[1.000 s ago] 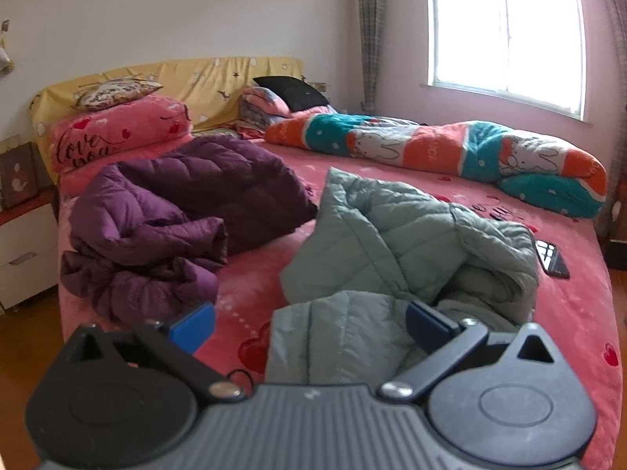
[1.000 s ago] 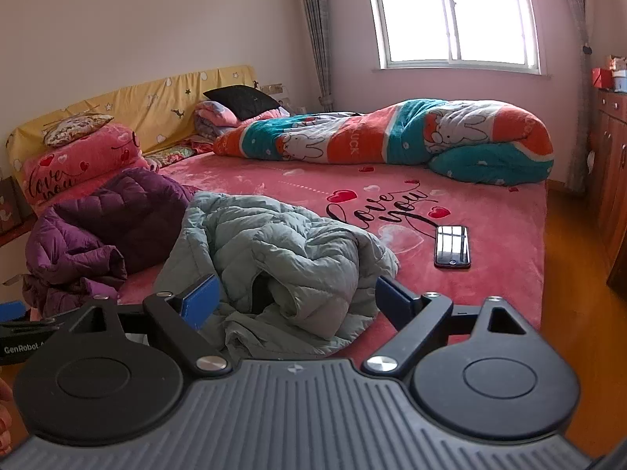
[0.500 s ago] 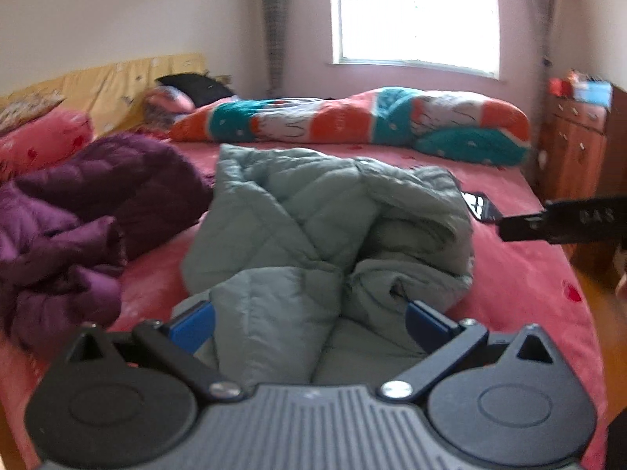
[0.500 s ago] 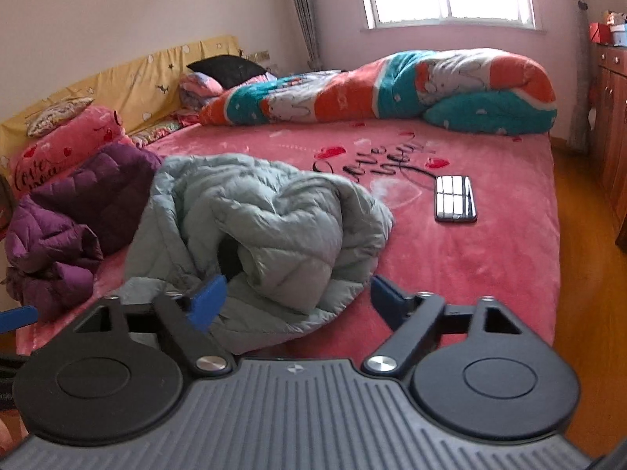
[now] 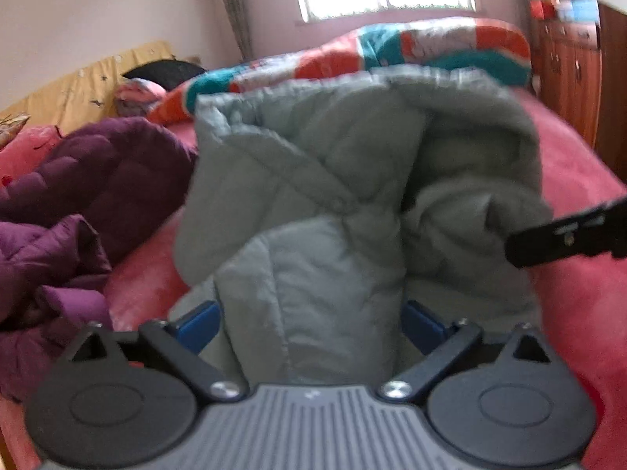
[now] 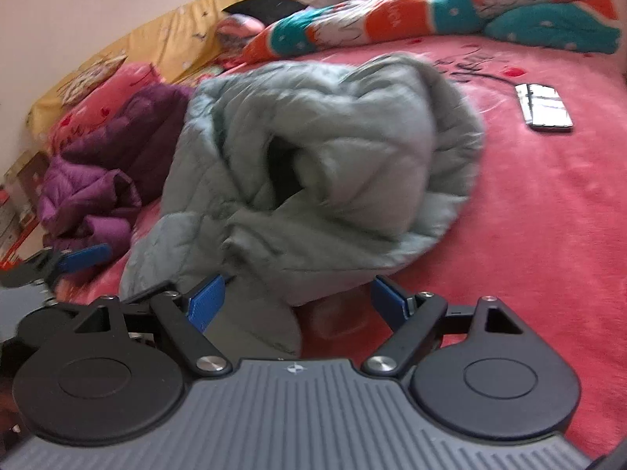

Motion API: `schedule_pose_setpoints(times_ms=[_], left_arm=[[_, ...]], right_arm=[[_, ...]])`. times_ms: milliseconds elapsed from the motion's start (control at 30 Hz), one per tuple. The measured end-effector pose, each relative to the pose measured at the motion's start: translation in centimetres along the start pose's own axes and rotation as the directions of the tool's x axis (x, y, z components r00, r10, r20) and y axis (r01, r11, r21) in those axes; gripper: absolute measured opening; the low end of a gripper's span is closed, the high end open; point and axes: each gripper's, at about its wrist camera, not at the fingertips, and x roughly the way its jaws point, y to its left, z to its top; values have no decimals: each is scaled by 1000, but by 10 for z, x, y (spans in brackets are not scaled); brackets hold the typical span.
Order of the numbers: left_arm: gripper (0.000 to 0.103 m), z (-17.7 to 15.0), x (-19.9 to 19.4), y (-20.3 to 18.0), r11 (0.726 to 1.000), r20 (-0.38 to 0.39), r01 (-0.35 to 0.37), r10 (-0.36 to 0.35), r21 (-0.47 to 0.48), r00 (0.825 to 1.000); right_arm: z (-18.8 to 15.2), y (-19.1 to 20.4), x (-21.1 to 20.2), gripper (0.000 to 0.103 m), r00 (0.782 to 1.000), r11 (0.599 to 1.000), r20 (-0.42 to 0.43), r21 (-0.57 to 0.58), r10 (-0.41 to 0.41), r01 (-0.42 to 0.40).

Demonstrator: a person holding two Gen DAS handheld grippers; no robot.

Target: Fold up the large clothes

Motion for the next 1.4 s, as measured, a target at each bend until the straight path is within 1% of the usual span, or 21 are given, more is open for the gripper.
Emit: schedule_pose_setpoints(times_ms=[100, 133, 167, 200, 233, 267, 367, 400, 433, 467, 500, 533, 567, 600, 633, 700, 800, 933, 1033, 1167, 1400], left_arm=[[85, -3, 14, -2, 1000, -36, 4, -4, 2, 999], [84, -3, 17, -2, 1000, -40, 0, 0, -5, 999], [79, -3, 19, -1, 1000, -39, -2, 1, -14, 999], [71, -3, 21, -1, 1000, -39, -2, 1, -23, 999], [65, -2, 23, 0, 999, -43, -4, 3, -35, 999], [54, -2, 25, 0, 999, -49, -6, 3, -47, 999], [47, 1, 25, 3, 997, -52, -6, 2, -77, 999], [42, 1, 24, 3, 996, -52, -6, 2, -85, 999], [40, 2, 20, 4, 996, -48, -5, 1, -94, 999], [35, 2, 18, 6, 995, -42, -3, -2, -104, 999], [31, 3, 15, 7, 994, -37, -3, -1, -111, 999], [28, 5, 14, 8, 993, -34, -10, 6, -115, 999], [25, 6, 12, 10, 992, -30, -17, 13, -124, 999], [22, 7, 8, 13, 990, -24, -20, 17, -141, 1000], [21, 9, 4, 16, 987, -19, -18, 15, -160, 1000], [19, 10, -8, 23, 982, -2, -9, 9, -189, 1000], [18, 13, -27, 30, 978, 21, -9, 14, -206, 1000], [18, 18, -50, 43, 970, 49, 3, 9, -243, 999], [18, 20, -70, 54, 962, 77, 16, 6, -272, 997], [18, 24, -95, 67, 950, 125, 32, 7, -311, 992], [18, 35, -145, 83, 937, 221, 66, 12, -343, 975]], right_arm=[[-2, 5, 16, 102, 1000, 1000, -20, 4, 23, -23], [-1, 6, 19, 102, 999, 999, -28, 7, 33, -33], [-2, 7, 24, 102, 999, 999, -35, 9, 38, -38], [-2, 7, 27, 102, 998, 999, -36, 12, 45, -45], [-2, 7, 31, 102, 998, 998, -35, 21, 53, -52], [-2, 7, 34, 102, 998, 998, -36, 31, 58, -57], [-1, 5, 44, 94, 996, 995, -43, 63, 75, -72], [-1, 3, 46, 86, 996, 995, -48, 65, 81, -78], [-1, 3, 48, 72, 995, 995, -50, 61, 86, -83], [-1, 4, 50, 63, 996, 996, -52, 52, 79, -76], [-2, 3, 51, 45, 996, 997, -55, 46, 67, -65], [-3, 2, 50, 37, 997, 997, -57, 48, 59, -56], [-3, 0, 50, 33, 997, 997, -58, 56, 56, -53], [-3, -2, 49, 24, 997, 997, -61, 62, 54, -50], [-4, -4, 47, 18, 997, 997, -62, 63, 48, -45], [-3, -8, 38, 14, 997, 998, -65, 56, 32, -28], [0, -8, 27, 13, 998, 999, -59, 33, -8, 10], [4, -14, 0, 13, 997, 998, -31, 6, -67, 68], [5, -25, -27, 13, 994, 994, 11, 4, -109, 109], [9, -35, -59, 12, 987, 989, 71, 44, -146, 143], [10, -45, -122, 12, 964, 982, 185, 61, -190, 181]])
